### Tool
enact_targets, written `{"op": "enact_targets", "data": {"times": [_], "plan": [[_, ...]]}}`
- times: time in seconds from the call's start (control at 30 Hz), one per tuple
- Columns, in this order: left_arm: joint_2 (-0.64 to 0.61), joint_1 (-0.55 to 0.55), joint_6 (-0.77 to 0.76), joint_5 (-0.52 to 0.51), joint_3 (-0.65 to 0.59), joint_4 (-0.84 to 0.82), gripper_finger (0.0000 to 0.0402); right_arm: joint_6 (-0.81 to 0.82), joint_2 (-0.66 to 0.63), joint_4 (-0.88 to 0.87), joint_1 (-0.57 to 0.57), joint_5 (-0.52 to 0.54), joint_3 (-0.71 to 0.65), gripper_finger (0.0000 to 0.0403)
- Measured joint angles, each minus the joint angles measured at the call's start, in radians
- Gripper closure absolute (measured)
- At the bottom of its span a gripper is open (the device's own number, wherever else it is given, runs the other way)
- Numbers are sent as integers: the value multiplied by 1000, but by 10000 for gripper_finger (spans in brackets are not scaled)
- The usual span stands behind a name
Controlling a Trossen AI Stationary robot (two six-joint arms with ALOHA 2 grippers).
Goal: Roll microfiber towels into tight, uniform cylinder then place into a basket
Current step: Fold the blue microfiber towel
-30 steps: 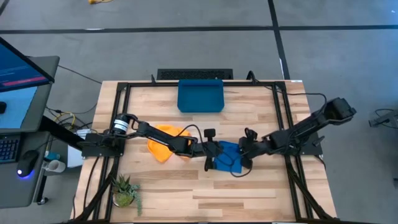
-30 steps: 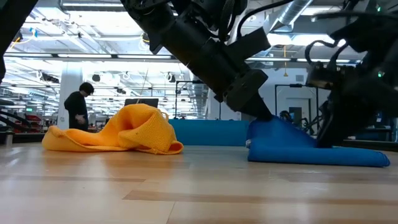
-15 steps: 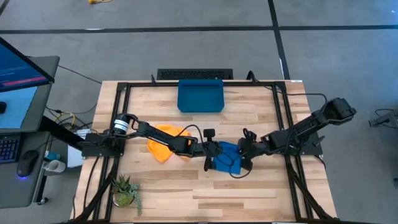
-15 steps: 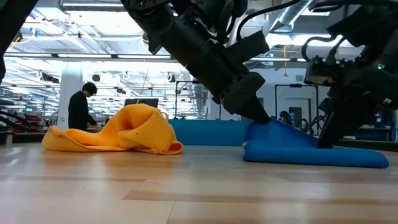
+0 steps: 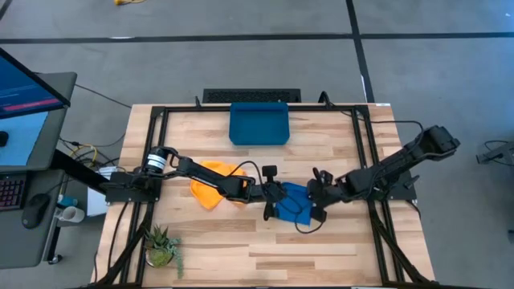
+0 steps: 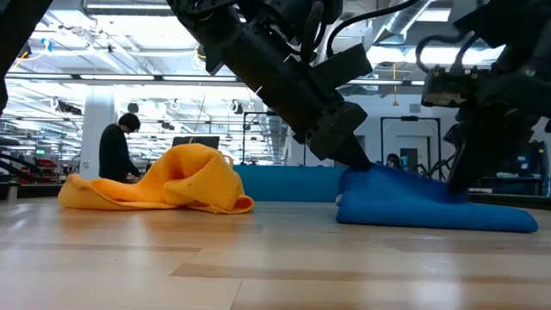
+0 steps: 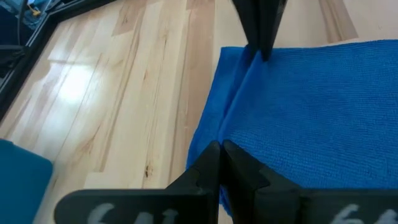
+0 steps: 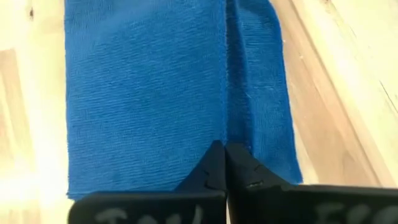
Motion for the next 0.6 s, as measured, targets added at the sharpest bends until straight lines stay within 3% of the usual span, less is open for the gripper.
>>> {"op": "enact_targets", "data": {"times": [0.6], "plan": [[0,5,-37,-2,0,37,397,266,0,-288,33,43,141,399]]}}
